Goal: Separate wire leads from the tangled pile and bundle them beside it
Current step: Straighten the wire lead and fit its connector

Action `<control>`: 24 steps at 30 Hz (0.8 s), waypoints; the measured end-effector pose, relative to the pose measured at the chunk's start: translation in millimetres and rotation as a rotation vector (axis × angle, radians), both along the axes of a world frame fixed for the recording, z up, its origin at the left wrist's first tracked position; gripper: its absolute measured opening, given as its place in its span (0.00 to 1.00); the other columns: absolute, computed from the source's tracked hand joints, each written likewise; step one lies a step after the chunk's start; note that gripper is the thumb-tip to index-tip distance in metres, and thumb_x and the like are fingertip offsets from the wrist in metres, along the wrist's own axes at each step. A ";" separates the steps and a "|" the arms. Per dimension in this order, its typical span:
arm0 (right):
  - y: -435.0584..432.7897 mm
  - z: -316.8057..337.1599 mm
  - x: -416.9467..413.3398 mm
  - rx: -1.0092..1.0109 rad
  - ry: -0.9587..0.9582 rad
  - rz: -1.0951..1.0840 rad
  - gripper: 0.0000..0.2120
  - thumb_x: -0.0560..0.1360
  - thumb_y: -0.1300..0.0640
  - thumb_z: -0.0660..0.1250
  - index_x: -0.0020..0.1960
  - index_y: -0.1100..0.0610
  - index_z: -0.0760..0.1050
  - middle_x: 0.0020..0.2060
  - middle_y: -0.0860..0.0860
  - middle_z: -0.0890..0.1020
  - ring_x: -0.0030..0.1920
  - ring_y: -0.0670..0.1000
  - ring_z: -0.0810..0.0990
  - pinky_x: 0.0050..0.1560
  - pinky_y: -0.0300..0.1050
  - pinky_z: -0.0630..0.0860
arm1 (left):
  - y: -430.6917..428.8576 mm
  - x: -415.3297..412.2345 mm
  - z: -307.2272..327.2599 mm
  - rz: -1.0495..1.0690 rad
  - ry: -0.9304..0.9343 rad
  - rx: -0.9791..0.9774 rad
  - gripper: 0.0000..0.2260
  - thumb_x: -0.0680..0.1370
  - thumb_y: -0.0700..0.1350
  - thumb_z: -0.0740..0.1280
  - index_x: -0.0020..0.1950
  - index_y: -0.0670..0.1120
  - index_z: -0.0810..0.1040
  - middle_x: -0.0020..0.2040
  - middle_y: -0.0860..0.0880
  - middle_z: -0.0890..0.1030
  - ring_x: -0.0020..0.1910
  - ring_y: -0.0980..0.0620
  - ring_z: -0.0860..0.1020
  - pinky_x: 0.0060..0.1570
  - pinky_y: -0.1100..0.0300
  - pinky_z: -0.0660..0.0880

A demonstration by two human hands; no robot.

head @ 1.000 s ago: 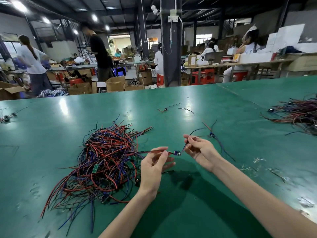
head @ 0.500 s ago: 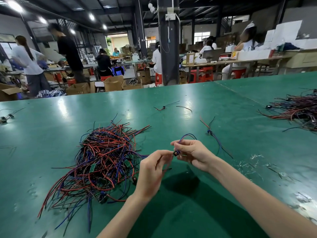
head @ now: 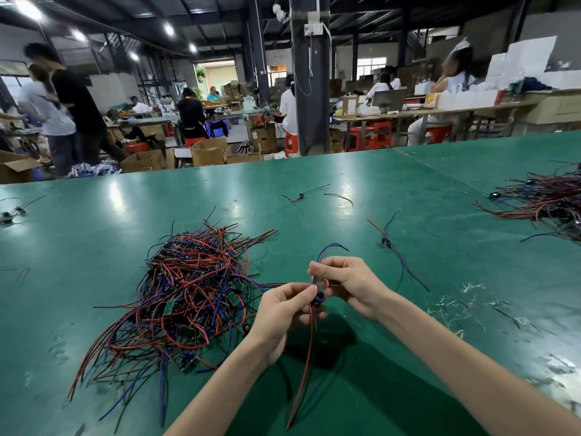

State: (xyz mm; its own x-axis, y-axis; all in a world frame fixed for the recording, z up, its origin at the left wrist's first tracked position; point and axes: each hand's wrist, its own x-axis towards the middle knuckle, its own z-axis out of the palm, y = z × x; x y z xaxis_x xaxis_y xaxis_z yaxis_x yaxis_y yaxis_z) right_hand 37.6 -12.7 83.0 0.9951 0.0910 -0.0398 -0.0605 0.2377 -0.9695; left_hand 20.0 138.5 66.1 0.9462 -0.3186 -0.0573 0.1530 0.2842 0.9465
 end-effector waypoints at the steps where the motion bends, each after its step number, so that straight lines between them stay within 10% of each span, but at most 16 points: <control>1: -0.3 -0.1 0.1 0.023 0.029 0.003 0.06 0.71 0.63 0.71 0.37 0.63 0.77 0.28 0.53 0.78 0.25 0.45 0.72 0.25 0.35 0.71 | 0.0 -0.8 1.6 -0.029 0.035 -0.028 0.07 0.74 0.37 0.67 0.48 0.35 0.79 0.37 0.44 0.83 0.32 0.52 0.80 0.34 0.61 0.80; 24: 9.6 -4.0 -2.3 -0.021 0.072 0.025 0.08 0.61 0.58 0.76 0.30 0.56 0.78 0.26 0.51 0.73 0.26 0.44 0.70 0.28 0.34 0.69 | 1.2 3.8 -1.2 0.004 0.133 -0.047 0.03 0.70 0.39 0.71 0.39 0.41 0.84 0.37 0.44 0.84 0.29 0.55 0.80 0.34 0.60 0.79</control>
